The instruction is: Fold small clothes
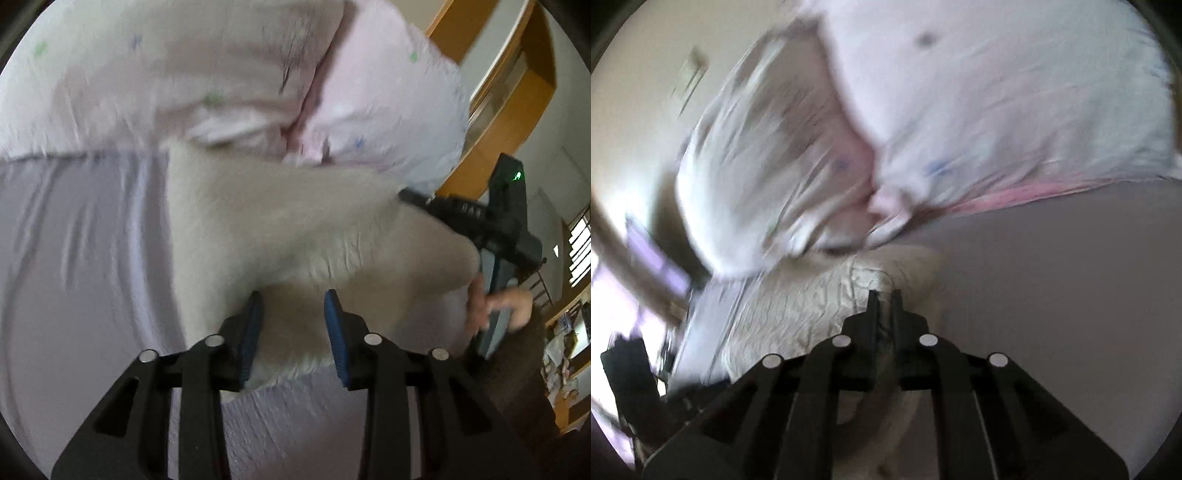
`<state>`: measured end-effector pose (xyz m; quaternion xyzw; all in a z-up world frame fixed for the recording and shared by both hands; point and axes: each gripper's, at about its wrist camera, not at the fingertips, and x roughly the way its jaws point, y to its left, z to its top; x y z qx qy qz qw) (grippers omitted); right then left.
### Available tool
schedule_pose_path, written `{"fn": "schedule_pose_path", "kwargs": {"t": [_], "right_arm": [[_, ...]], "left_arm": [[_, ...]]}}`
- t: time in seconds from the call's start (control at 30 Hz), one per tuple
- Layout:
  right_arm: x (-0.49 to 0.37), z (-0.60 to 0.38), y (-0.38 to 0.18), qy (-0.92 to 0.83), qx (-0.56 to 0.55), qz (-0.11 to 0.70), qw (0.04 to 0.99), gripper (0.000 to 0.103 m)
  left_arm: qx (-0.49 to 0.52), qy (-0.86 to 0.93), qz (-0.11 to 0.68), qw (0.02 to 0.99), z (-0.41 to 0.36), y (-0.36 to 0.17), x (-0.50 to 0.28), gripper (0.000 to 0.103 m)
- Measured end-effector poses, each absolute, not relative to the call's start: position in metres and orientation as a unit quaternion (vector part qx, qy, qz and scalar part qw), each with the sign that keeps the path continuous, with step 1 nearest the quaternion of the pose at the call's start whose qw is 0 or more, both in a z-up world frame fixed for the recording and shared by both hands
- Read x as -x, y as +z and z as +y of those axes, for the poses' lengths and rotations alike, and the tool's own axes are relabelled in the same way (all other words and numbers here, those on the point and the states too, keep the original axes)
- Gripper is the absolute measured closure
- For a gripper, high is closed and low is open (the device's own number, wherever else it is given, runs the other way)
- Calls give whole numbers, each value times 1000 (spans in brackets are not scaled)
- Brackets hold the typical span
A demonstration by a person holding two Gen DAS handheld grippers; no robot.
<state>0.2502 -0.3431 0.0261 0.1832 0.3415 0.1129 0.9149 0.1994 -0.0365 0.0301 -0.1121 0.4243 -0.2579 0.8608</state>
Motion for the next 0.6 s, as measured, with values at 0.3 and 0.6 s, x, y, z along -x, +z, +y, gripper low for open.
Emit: {"fn": "schedule_pose_path", "kwargs": {"t": [0.3,0.6], "right_arm": [[-198,-332,50,120,-152,309,931,52],[-191,-287,5,136,-66,406,901,56]], "left_arm": [[102,-274,426,856,-35,29,-193,68],[101,-232,400,881,-7,42,-147,34]]}}
